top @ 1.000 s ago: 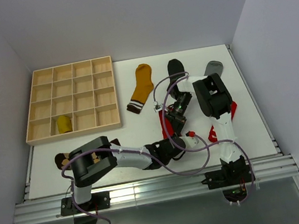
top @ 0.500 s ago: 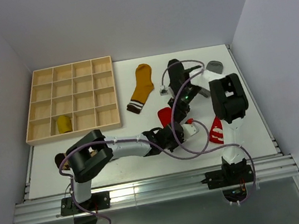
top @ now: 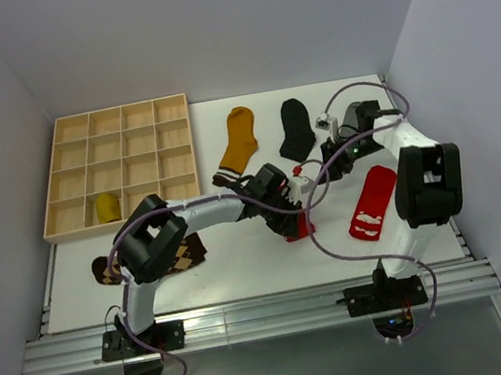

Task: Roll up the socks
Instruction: Roll the sock at the center of the board.

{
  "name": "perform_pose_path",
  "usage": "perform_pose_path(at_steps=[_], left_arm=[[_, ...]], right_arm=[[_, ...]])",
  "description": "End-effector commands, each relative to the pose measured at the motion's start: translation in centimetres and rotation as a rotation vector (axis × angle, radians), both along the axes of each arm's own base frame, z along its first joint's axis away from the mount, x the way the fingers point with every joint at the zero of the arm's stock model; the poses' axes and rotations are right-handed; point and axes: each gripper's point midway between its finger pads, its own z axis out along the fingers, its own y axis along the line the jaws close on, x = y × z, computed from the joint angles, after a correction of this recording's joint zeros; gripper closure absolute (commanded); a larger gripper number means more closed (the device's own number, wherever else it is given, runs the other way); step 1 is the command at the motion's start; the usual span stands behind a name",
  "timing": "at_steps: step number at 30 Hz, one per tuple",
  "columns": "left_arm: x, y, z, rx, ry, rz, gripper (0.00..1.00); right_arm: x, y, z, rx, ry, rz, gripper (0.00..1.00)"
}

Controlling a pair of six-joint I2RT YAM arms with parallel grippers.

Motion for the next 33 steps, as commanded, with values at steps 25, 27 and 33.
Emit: perform_pose_path(at_steps=[25,27,33], left_arm=[[3.5,5.5,-2.9,0.133,0.856,0.348,1.00],[3.5,5.8,-3.5,0.157,0.852,0.361,1.00],[3.2,6.4,-5.1,0.196,0.864,0.387,1.00]], right_arm=[[-9.6,5.6,-2.9,-0.380,-1.076,0.461,0.38],[-10.0,6.7,-2.8,-0.367,-1.116,0.480,0.38],[-10.1,8.4,-2.4,-0.365,-1.153,0.502,0.38]])
